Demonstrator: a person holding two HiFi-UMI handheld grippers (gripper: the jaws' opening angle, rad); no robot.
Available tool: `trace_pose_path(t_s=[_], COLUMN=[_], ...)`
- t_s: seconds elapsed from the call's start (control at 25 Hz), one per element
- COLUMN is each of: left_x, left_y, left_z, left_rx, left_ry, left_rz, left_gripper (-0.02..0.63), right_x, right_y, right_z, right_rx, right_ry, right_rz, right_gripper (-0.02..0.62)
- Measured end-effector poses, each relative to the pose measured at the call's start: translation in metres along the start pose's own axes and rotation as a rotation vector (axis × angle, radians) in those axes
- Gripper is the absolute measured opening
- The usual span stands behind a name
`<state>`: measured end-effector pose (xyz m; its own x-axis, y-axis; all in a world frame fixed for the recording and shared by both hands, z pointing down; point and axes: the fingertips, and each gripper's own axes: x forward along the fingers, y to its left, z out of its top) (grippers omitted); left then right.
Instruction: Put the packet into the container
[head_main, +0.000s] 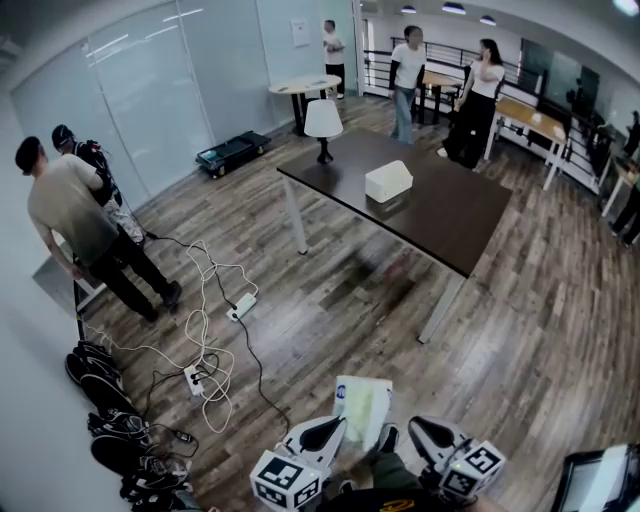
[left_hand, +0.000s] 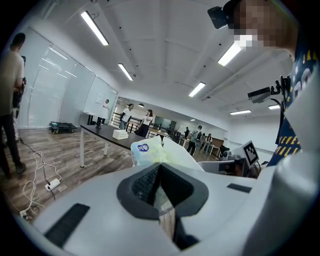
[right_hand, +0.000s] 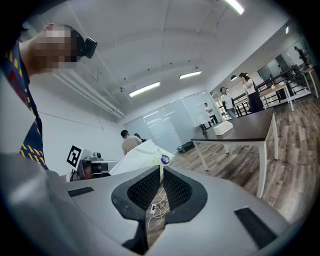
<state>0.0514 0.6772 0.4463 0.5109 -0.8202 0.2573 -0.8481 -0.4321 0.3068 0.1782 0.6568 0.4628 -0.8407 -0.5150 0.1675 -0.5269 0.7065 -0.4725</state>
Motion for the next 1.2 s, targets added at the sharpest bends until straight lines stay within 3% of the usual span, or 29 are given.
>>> trace_pose_path(t_s=[0.2, 0.32, 0.48, 0.92, 1.08, 1.2], left_x=[0.042, 0.074, 0.116, 0.197, 0.22, 0.234], left_y=[0.033, 0.05, 0.071, 0.102, 0.11, 0.117], left_z=[0.032, 0.045, 0.052, 0.091, 0.099, 0.1], left_rx=[0.04, 0.106, 0.166, 0.296, 0.347, 0.404], left_ry=[0.006, 0.038, 0.094, 0.204, 0.209, 0.225], left_rz=[0.066, 0.096, 0.12, 0.069, 0.026, -0.012], left_gripper=[0.002, 0.002, 0.002, 0.002, 0.002, 0.002], right_x=[0.039, 0.057, 0.08, 0.182, 0.211, 0.228], right_y=[-0.033, -0.057, -0.09, -0.143, -0.152, -0.161], right_z=[0.045, 0.068, 0.097, 0.18, 0.191, 0.184], right_rx=[-0.031, -0.065, -0.096, -0.225, -0.209, -0.253], right_ry=[-0.006, 0.012, 0.035, 0.196, 0.238, 0.288], right_rz=[0.069, 0.107, 0.172, 0.325, 0.408, 0.411], right_gripper=[0.009, 0.014, 0.09, 0.094, 0.094, 0.1])
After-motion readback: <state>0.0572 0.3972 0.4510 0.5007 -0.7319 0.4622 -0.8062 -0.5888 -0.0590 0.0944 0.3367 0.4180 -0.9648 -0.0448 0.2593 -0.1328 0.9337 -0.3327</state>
